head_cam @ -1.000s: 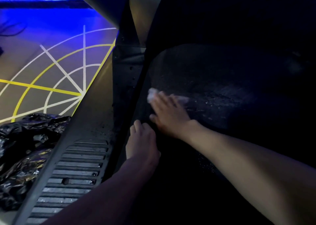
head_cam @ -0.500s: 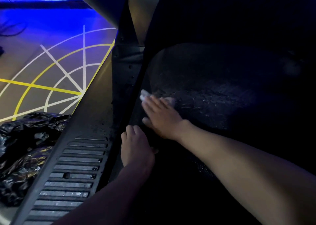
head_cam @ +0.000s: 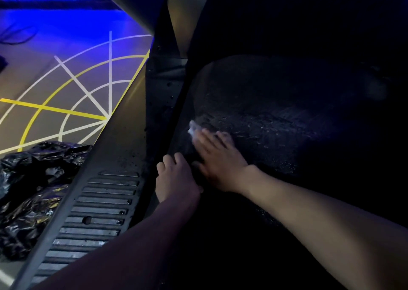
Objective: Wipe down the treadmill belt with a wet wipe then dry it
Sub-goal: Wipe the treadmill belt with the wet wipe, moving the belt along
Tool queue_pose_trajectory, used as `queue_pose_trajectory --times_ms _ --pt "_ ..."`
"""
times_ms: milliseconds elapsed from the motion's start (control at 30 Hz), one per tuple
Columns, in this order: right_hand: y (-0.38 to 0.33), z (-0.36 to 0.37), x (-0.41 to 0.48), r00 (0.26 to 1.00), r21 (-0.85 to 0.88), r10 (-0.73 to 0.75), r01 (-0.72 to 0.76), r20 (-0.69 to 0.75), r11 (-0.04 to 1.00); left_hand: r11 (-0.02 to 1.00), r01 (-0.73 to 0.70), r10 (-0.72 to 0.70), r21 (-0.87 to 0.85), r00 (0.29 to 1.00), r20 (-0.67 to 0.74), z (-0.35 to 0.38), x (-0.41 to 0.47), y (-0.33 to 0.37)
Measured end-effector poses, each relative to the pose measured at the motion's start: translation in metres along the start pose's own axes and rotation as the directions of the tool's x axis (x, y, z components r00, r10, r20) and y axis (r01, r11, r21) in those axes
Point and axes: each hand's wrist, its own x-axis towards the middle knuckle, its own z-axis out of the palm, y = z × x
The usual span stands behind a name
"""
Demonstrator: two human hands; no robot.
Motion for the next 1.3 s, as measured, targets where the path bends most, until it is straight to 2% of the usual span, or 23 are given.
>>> queue_pose_trajectory --times_ms 67,100,200,233,333,367,467,500,600,633,667,733,767,900,933,1000,1033,1167,1200,1267,1300 --pt "-0.004 0.003 -0.013 0.984 -0.045 -0.170 0.172 0.049 0.984 1.000 -0.001 0.001 0.015 1.000 0.007 -0.002 0.002 0.000" --pt "0.003 0.001 -0.015 0.984 -0.059 -0.171 0.174 0.047 0.983 0.999 -0.005 0.005 0.033 1.000 0.019 -0.001 0.003 0.001" --pt "0.020 -0.005 -0.017 0.991 -0.024 0.127 -0.128 -0.034 0.991 0.995 -0.010 0.007 0.095 1.000 0.026 0.001 0.003 0.003" --pt "0.015 -0.002 -0.019 0.990 -0.022 0.134 -0.135 -0.032 0.991 0.994 -0.007 0.005 0.108 1.000 0.023 0.001 0.003 0.004" --pt "0.003 0.005 -0.034 0.993 -0.072 -0.107 0.110 0.050 0.991 0.991 -0.011 0.006 0.134 0.999 0.038 0.001 0.005 0.007" --pt "0.011 0.002 -0.036 0.992 -0.085 -0.120 0.124 0.050 0.989 0.990 -0.015 0.009 0.138 0.999 0.041 0.001 0.005 0.007" --pt "0.033 -0.007 -0.033 0.984 -0.033 0.175 -0.176 -0.024 0.984 0.987 -0.021 0.016 0.158 0.999 0.032 0.003 0.005 0.007" --pt "0.029 -0.005 -0.034 0.981 -0.024 0.193 -0.194 -0.026 0.981 0.986 -0.019 0.014 0.163 0.999 0.028 0.004 0.006 0.007" --pt "0.012 0.004 -0.048 0.997 -0.043 -0.069 0.071 0.046 0.997 0.982 -0.006 -0.002 0.187 0.999 0.043 0.002 0.009 0.010" --pt "0.017 0.002 -0.051 0.993 -0.049 -0.107 0.109 0.046 0.993 0.980 -0.003 -0.005 0.198 0.999 0.044 0.002 0.009 0.011" --pt "0.029 0.000 -0.049 0.998 -0.054 -0.057 0.059 0.031 0.997 0.978 -0.008 0.000 0.211 0.999 0.040 0.003 0.009 0.013" --pt "0.040 -0.007 -0.049 0.986 0.005 0.166 -0.166 -0.013 0.986 0.970 -0.040 0.032 0.240 0.999 0.040 0.004 0.008 0.016" --pt "0.037 -0.006 -0.050 0.980 0.010 0.197 -0.197 -0.013 0.980 0.965 -0.074 0.063 0.252 0.997 0.051 0.005 0.008 0.017" --pt "0.021 0.000 -0.064 0.998 -0.036 -0.047 0.048 0.031 0.998 0.951 -0.237 0.211 0.198 0.967 0.143 0.001 0.011 0.014" --pt "0.031 -0.001 -0.062 1.000 -0.029 0.001 -0.001 0.021 1.000 0.950 -0.249 0.222 0.187 0.963 0.153 -0.001 0.011 0.013" --pt "0.041 -0.009 -0.060 0.978 0.050 0.207 -0.206 -0.016 0.977 0.951 -0.257 0.226 0.175 0.958 0.179 -0.003 0.011 0.012" --pt "0.039 -0.007 -0.062 0.970 0.057 0.242 -0.240 -0.026 0.969 0.953 -0.253 0.220 0.168 0.956 0.193 -0.004 0.010 0.012" --pt "0.030 0.003 -0.082 0.999 -0.025 -0.051 0.051 0.011 0.998 0.963 -0.220 0.174 0.156 0.948 0.267 -0.002 0.006 0.020" --pt "0.042 -0.001 -0.081 0.999 -0.025 -0.026 0.026 0.021 0.999 0.965 -0.209 0.157 0.156 0.944 0.290 0.000 0.004 0.022" --pt "0.062 -0.009 -0.078 0.981 0.036 0.196 -0.196 0.007 0.980 0.967 -0.186 0.120 0.173 0.935 0.333 0.003 0.001 0.027" --pt "0.064 -0.008 -0.078 0.965 0.043 0.263 -0.263 0.003 0.964 0.968 -0.174 0.100 0.181 0.929 0.356 0.005 0.000 0.030"
